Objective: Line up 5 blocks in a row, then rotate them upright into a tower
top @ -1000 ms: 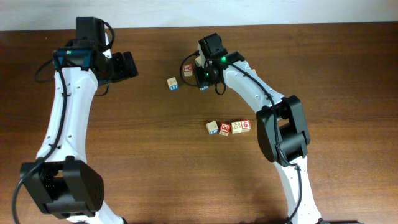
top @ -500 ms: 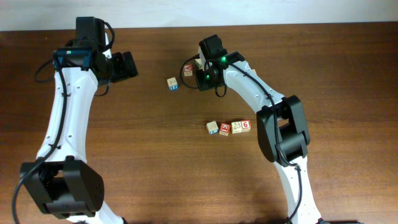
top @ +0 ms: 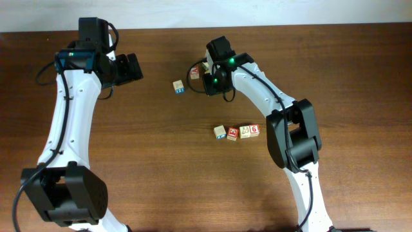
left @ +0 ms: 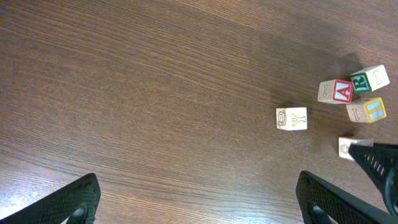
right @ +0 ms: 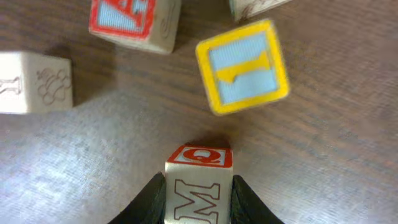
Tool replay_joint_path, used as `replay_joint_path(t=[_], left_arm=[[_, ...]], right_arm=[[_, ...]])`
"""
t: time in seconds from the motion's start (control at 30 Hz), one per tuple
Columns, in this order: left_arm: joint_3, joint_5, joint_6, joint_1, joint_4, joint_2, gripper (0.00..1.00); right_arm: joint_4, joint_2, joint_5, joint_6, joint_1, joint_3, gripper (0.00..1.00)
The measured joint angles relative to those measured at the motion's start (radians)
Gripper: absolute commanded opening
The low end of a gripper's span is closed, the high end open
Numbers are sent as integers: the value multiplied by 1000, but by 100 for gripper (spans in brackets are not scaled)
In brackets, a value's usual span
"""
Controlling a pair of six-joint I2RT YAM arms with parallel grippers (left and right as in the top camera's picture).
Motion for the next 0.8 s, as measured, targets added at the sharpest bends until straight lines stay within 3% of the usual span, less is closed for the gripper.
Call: replay_joint_path(t=[0.4, 0.8], left_arm=[[0, 0, 0, 0, 0, 0, 99], [0, 0, 0, 0, 0, 0, 99]], right_arm=[[-301, -2, -229, 10, 0, 107, 28], [-525, -2, -241, 45, 80, 107, 29]])
